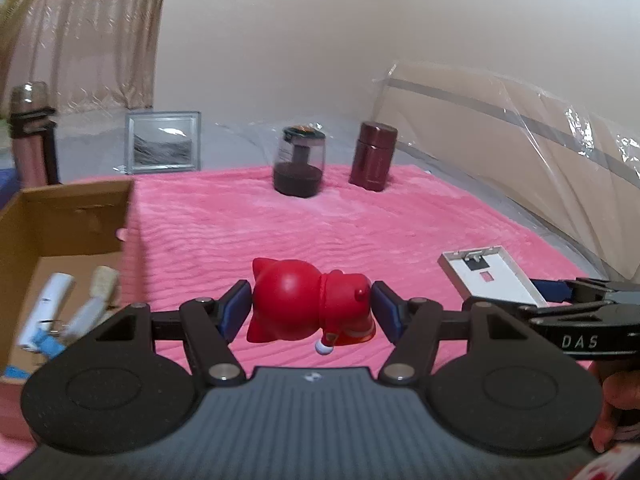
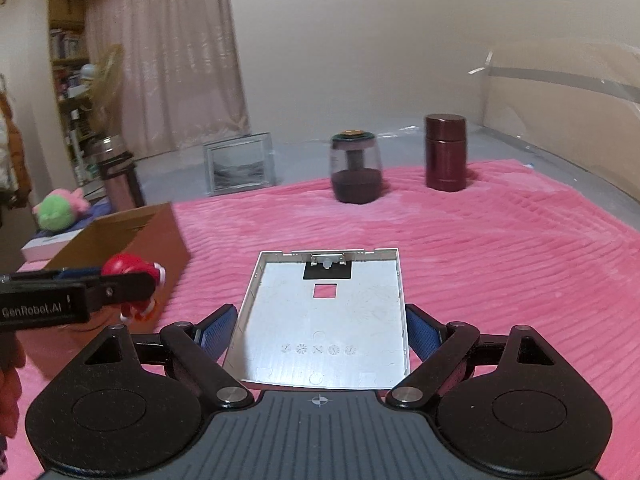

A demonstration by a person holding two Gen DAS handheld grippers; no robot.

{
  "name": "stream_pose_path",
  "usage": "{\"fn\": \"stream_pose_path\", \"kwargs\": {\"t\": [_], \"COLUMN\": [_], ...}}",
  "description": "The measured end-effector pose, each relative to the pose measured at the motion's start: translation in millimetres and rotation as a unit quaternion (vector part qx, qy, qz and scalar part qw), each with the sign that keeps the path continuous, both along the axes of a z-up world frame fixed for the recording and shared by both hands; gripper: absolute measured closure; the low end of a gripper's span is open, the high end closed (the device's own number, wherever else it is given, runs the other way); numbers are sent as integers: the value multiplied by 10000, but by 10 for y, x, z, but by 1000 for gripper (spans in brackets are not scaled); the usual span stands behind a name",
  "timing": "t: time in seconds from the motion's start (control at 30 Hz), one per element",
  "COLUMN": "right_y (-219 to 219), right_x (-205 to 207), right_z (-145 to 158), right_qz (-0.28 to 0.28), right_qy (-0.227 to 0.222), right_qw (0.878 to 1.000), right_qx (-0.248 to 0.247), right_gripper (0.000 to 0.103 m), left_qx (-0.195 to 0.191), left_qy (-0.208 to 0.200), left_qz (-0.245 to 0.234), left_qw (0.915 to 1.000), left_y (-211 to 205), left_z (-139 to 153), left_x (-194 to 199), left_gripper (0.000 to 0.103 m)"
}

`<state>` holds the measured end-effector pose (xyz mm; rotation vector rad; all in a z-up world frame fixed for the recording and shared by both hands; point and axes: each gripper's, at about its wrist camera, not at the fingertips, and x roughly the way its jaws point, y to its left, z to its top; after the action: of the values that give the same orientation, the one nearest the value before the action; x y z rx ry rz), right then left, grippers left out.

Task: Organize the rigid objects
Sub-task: 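Lift the red cat figure and white card and carry both toward the box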

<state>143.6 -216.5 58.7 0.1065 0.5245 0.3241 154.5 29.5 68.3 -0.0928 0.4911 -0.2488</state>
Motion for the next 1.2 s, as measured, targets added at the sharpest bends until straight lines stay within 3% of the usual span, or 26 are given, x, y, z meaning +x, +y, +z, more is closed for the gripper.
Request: {"fn": "stream_pose_path", "kwargs": {"t": [0.27,0.63,0.97,1.2], "right_y": [425,1107,1942,2523], "right_x": [-251,-342,92,645], "right_z": [159,194,250,201], "right_qz": [414,1091,2101,2812], "right_qy": [-95,-112,-296,-420], "right_qw": [9991,9939,9759,9519], "right_qx": [-23,-115,-514,-1146], "right_gripper": [18,18,18,18], "left_qx": [48,159,554,907], "left_qy": [-116,-70,148,461], "left_qz": [341,840,1031,795], "left_qw": [9993,9963,9930,9916], "left_y": [442,1084,1845,2298], "left_z": [227,258,298,194], "left_x": [-389,-721,-467,25], "left_gripper": [42,42,42,42]}}
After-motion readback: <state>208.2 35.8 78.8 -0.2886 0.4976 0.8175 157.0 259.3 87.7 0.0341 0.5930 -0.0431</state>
